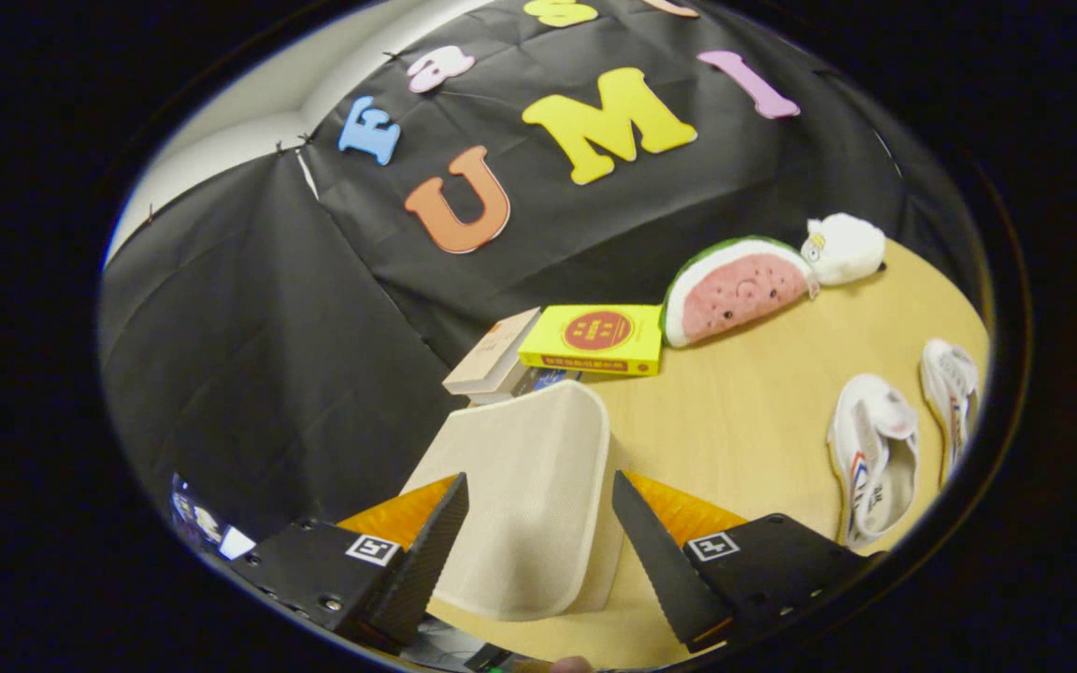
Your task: Open the storage box then place both shoes into the box .Put the left shoe in first, then the right shoe, with the right side of both shoes facing outward in a uniform manner.
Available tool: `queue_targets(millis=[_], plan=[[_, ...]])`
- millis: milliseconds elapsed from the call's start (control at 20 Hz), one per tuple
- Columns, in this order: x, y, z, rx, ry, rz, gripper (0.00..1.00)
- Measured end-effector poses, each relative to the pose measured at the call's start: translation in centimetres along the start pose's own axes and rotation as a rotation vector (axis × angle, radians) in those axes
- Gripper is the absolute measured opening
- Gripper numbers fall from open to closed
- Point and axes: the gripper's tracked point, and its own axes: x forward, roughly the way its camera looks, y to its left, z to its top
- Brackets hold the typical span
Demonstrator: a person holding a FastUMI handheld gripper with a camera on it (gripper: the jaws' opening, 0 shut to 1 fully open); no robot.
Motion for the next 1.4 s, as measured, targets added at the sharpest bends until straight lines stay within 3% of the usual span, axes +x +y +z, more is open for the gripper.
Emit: queue_targets(millis=[350, 700, 800, 850, 900, 1100, 1150, 1400], plan=[[4.6, -1.1, -3.2, 0.207, 0.167, 0.065, 0.95], [5.7, -0.4, -4.2, 0.374, 0.314, 0.169, 0.95], [5.2, -0.7, -3.9, 0.343, 0.330, 0.162, 0.76], [4.9, -1.1, -2.9, 0.332, 0.328, 0.166, 0.75], [4.5, -1.2, -3.3, 0.315, 0.338, 0.157, 0.69], [2.7, -1.0, -1.1, 0.350, 0.310, 0.176, 0.11], [2.4, -0.8, -1.0, 0.332, 0.320, 0.176, 0.05], [1.5, 1.6, 0.8, 0.267, 0.308, 0.168, 0.00]])
